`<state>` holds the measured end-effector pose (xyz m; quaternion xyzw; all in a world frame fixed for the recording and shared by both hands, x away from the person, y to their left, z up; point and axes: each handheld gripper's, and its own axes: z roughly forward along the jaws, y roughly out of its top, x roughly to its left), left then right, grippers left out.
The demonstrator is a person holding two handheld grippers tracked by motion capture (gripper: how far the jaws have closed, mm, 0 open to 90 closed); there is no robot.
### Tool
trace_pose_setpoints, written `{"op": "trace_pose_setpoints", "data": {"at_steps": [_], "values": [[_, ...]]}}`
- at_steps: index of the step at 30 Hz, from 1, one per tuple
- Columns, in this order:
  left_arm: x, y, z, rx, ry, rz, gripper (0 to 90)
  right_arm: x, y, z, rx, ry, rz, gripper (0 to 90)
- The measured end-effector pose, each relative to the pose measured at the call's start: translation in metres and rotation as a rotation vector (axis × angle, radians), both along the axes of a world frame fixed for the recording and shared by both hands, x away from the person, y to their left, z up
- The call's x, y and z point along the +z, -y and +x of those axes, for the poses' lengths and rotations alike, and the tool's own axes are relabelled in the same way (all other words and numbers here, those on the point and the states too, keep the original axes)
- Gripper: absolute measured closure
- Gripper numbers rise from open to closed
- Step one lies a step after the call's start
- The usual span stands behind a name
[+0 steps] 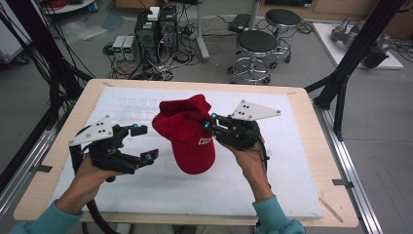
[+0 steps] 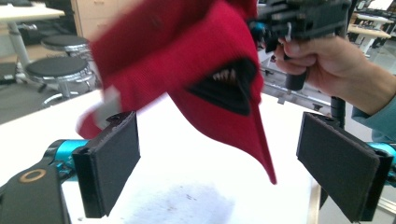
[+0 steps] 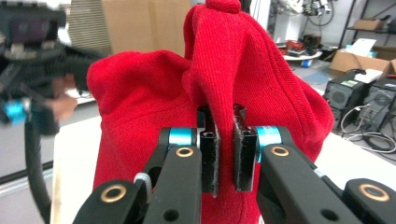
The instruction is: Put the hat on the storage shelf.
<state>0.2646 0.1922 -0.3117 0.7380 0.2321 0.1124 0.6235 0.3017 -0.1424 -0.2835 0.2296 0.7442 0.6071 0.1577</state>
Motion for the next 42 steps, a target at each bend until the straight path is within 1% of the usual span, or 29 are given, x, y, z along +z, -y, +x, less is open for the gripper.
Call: {"op": "trace_pose_setpoints", "data": {"at_steps": [2, 6, 7, 9, 11, 13, 15, 16, 17, 18, 23, 25, 27, 31, 33, 34, 39, 42], "values": [[-0.006, 0.006, 0.0, -0.013, -0.017, -0.006, 13.7, 0.001, -0.002, -0.001, -0.007, -0.002, 0.003, 84.1], [-0.013, 0.016, 0.0, -0.017, -0.033, -0.012, 14.1, 0.002, -0.005, 0.0, -0.006, 0.002, 0.008, 84.0], [-0.015, 0.018, 0.0, -0.018, -0.041, -0.008, 14.5, 0.002, -0.007, -0.001, -0.015, 0.004, 0.01, 84.0], [-0.019, 0.023, 0.0, -0.027, -0.054, -0.005, 14.9, 0.002, -0.007, -0.001, -0.017, 0.006, 0.011, 84.0], [-0.022, 0.028, 0.0, -0.036, -0.063, -0.001, 16.6, 0.002, -0.009, -0.001, -0.02, 0.011, 0.015, 84.0], [-0.024, 0.031, 0.0, -0.054, -0.067, -0.003, 22.7, 0.002, -0.01, 0.0, -0.02, 0.017, 0.019, 84.0], [-0.026, 0.034, 0.001, -0.066, -0.075, 0.0, 23.3, 0.002, -0.012, -0.001, -0.018, 0.019, 0.021, 84.0], [-0.026, 0.036, 0.003, -0.081, -0.08, 0.001, 24.6, 0.002, -0.013, -0.001, -0.019, 0.024, 0.019, 84.0], [-0.027, 0.037, 0.003, -0.089, -0.088, -0.006, 28.8, 0.002, -0.014, -0.001, -0.02, 0.024, 0.022, 84.0], [-0.027, 0.038, 0.003, -0.093, -0.084, -0.007, 32.7, 0.002, -0.015, -0.002, -0.018, 0.028, 0.021, 84.0], [-0.028, 0.04, 0.003, -0.103, -0.075, -0.002, 45.7, 0.002, -0.017, -0.003, -0.008, 0.038, 0.024, 84.0], [-0.027, 0.039, 0.004, -0.11, -0.067, -0.013, 55.8, 0.002, -0.017, -0.003, -0.005, 0.04, 0.027, 84.0], [-0.027, 0.038, 0.004, -0.103, -0.061, -0.02, 63.1, 0.002, -0.017, -0.004, -0.006, 0.043, 0.032, 83.9], [-0.027, 0.039, 0.003, -0.102, -0.053, -0.01, 70.0, 0.002, -0.019, -0.004, -0.002, 0.051, 0.041, 84.0], [-0.027, 0.038, 0.003, -0.101, -0.052, -0.013, 76.6, 0.002, -0.02, -0.005, 0.003, 0.052, 0.047, 84.0], [-0.027, 0.038, 0.003, -0.096, -0.059, -0.015, 78.6, 0.002, -0.021, -0.006, 0.0, 0.053, 0.048, 84.0], [-0.027, 0.037, 0.004, -0.09, -0.077, -0.017, 81.3, 0.002, -0.023, -0.006, 0.008, 0.063, 0.052, 84.0], [-0.027, 0.035, 0.006, -0.078, -0.1, -0.021, 84.1, 0.002, -0.024, -0.007, 0.017, 0.074, 0.054, 84.0]]}}
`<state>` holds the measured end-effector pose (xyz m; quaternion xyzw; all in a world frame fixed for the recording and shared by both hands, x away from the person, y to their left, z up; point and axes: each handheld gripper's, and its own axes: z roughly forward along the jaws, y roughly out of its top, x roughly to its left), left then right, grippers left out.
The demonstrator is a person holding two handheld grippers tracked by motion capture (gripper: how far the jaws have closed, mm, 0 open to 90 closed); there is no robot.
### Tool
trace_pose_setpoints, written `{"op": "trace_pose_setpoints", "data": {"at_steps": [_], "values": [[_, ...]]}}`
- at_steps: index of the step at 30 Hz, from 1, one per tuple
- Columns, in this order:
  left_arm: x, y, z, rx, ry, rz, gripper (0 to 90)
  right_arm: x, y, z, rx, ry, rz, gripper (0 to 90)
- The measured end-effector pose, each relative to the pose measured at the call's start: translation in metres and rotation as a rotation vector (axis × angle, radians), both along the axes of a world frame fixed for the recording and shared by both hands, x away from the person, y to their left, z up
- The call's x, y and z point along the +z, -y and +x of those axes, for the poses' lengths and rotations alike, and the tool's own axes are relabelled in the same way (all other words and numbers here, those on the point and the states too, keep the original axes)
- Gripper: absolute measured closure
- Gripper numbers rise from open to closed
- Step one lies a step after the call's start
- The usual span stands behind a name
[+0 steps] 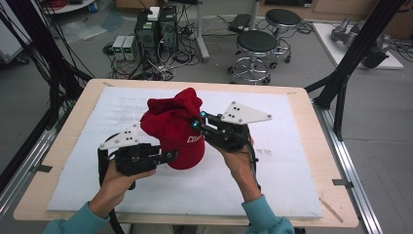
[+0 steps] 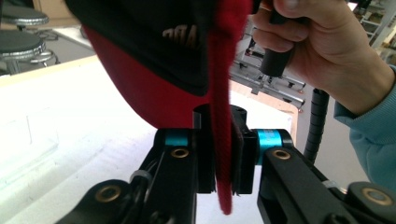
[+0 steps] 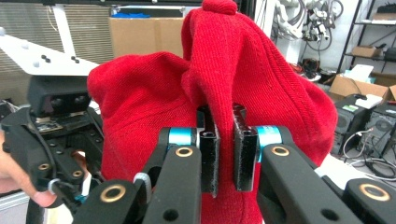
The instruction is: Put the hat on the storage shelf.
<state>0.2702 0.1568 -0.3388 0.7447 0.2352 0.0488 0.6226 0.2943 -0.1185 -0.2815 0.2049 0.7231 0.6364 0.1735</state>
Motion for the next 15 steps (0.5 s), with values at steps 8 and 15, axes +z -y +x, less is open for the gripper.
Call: {"op": "trace_pose_setpoints", "data": {"at_steps": [8, 15], "values": [[-0.0002, -0.001, 0.0006, 0.008, -0.006, -0.011, 85.0, 0.0008, 0.0, -0.0028, -0.005, 0.029, 0.0, 74.2], [-0.0013, -0.0062, 0.0002, 0.043, 0.005, 0.012, 85.0, 0.0019, 0.0016, -0.0045, -0.099, 0.033, -0.017, 16.6]]}}
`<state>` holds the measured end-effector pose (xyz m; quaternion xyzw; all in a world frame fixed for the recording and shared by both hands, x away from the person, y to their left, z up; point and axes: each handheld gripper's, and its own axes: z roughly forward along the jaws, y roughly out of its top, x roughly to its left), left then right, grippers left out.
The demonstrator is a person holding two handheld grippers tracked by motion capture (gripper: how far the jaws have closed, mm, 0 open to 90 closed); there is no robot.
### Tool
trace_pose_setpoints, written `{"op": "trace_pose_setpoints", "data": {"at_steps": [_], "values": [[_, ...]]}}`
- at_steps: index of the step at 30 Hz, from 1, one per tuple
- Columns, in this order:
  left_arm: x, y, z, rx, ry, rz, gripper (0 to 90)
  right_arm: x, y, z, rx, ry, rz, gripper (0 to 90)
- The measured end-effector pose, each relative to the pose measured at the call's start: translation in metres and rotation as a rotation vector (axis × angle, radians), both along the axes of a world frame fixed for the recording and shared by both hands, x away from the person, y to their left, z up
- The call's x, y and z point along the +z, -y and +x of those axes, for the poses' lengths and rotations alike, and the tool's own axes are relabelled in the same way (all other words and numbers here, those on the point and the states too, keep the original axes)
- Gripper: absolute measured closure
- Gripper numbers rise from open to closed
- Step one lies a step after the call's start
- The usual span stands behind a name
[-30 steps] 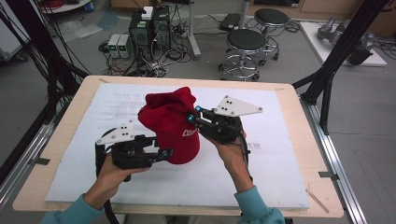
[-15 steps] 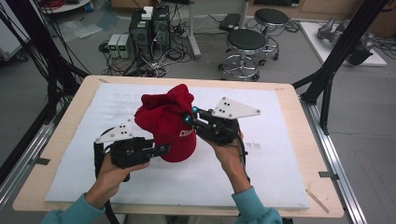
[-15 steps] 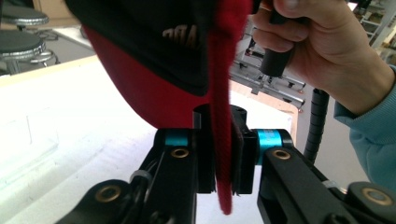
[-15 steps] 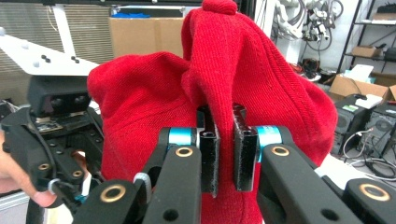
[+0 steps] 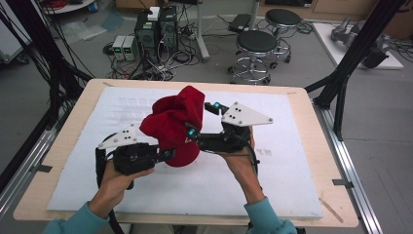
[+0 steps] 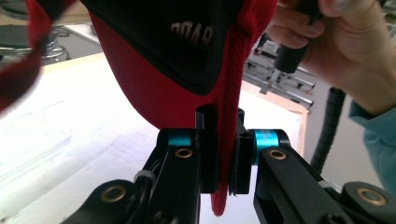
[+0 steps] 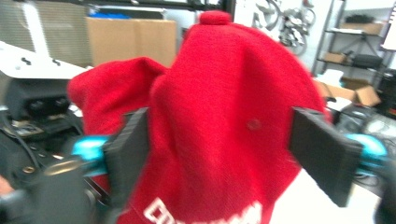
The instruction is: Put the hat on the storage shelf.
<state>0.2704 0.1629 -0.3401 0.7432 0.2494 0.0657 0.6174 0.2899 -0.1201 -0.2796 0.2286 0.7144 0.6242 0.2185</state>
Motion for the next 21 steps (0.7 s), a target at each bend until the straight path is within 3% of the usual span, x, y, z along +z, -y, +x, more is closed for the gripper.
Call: {"op": "trace_pose_setpoints", "data": {"at_steps": [2, 10, 14, 21], "values": [[0.0, -0.002, 0.0, 0.018, 0.014, 0.005, 85.0, -0.001, 0.004, -0.001, -0.028, 0.008, -0.023, 10.9], [0.004, -0.02, 0.008, 0.098, 0.055, 0.008, 85.0, -0.009, 0.033, -0.012, -0.089, -0.005, -0.036, 10.9], [0.011, -0.032, 0.013, 0.154, 0.104, 0.041, 85.0, -0.016, 0.048, -0.025, -0.141, 0.01, -0.059, 11.0], [0.021, -0.06, 0.031, 0.269, 0.166, 0.055, 85.0, -0.044, 0.085, -0.049, -0.258, -0.004, -0.056, 10.9]]}}
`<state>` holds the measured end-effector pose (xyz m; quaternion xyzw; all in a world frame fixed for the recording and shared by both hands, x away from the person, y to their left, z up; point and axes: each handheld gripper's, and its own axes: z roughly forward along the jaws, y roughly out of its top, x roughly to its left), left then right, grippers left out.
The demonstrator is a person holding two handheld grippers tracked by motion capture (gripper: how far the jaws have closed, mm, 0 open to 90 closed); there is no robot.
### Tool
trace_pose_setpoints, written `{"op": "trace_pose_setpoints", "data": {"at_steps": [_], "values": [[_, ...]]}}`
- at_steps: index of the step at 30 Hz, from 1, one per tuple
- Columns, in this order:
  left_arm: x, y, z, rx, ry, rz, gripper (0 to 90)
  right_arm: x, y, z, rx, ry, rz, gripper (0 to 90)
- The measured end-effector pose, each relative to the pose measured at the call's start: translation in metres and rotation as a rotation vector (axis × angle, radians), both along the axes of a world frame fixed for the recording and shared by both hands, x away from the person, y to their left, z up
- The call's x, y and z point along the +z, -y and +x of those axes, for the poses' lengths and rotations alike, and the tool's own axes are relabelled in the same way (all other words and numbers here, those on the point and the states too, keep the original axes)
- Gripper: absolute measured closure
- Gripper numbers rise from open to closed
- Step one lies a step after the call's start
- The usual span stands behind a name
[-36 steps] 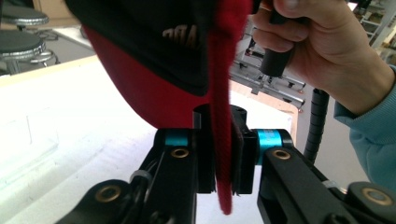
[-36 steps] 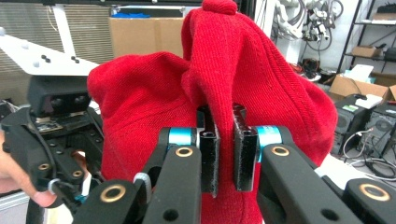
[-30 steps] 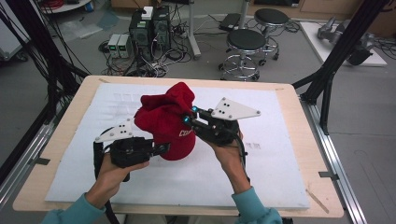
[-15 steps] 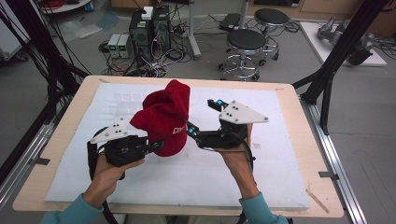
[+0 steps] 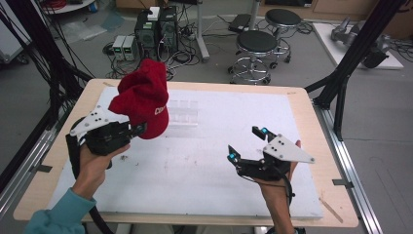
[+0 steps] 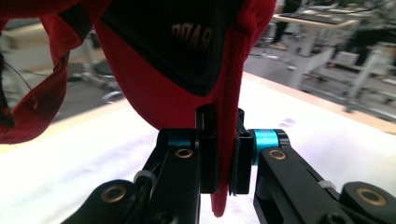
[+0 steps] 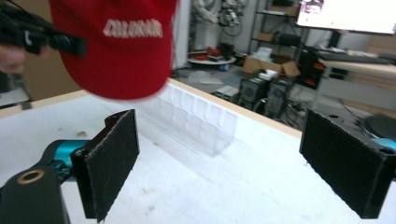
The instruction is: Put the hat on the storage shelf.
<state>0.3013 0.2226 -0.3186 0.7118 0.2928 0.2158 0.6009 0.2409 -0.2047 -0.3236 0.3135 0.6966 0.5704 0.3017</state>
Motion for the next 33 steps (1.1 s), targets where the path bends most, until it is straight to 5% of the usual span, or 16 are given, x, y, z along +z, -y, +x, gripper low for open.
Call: {"op": "trace_pose_setpoints", "data": {"at_steps": [17, 33], "values": [[-0.008, -0.028, 0.063, 0.155, 0.055, 0.127, 85.0, -0.056, 0.044, -0.013, -0.178, -0.015, 0.069, 10.8], [-0.036, -0.029, 0.1, 0.213, 0.044, 0.172, 85.1, -0.108, 0.048, 0.004, -0.197, -0.034, 0.111, 10.8]]}}
